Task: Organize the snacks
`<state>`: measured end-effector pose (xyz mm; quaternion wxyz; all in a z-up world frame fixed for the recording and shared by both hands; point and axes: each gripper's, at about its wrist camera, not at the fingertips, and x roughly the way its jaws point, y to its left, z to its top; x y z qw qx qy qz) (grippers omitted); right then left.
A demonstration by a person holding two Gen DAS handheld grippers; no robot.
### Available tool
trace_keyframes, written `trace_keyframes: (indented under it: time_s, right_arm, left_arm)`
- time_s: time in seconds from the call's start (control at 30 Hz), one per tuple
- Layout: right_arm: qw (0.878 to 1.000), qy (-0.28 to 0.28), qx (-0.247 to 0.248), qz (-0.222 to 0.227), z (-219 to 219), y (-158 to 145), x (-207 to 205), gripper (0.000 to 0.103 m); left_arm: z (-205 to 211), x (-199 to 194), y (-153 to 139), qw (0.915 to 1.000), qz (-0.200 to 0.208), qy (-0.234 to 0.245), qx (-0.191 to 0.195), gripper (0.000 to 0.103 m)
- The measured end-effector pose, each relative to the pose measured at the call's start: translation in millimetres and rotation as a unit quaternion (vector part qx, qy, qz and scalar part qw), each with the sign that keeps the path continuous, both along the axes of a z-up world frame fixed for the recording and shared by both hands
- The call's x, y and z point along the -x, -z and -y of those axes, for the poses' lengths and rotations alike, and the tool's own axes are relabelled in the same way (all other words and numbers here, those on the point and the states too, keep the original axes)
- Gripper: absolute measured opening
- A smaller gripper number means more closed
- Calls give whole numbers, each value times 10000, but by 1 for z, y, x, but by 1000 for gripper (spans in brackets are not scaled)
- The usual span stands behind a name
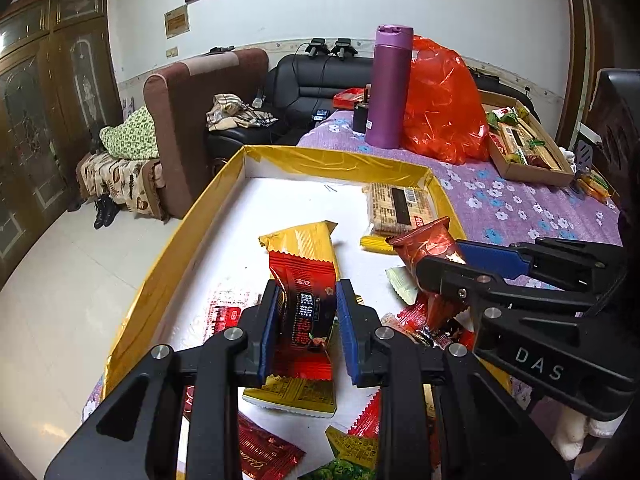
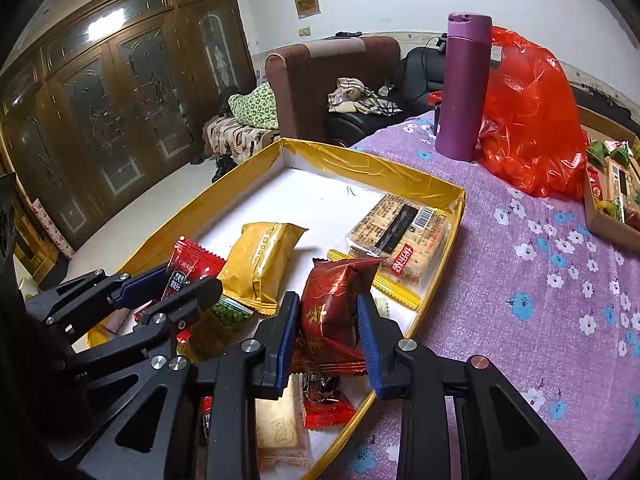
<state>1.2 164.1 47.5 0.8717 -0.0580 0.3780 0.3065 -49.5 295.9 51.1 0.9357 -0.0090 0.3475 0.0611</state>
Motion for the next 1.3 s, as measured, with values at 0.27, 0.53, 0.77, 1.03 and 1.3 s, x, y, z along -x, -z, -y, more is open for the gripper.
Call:
trace_keyframes:
  time_s: [0.27, 0.53, 0.77, 1.03, 1.3]
  right_arm:
    - [9995, -34, -273, -172, 3, 3, -4, 35]
    - [9986, 7, -504, -163, 13, -10, 5, 43]
    - [9985, 88, -538, 82, 33, -26, 31, 46]
    - [9978, 165, -462, 449, 65, -36, 73, 52]
    - [9963, 275, -459, 673, 96, -39, 105, 56]
  left_arm:
    - [-4, -3, 5, 9999, -93, -91, 50, 26]
    - [-1, 7, -3, 9997, -85, -238, -51, 62]
    - [9, 30, -21, 9988, 125, -428, -197, 76]
    - [28, 62, -42, 9959, 394, -698, -430, 83]
    - [52, 83, -50, 9946, 527, -650, -614, 83]
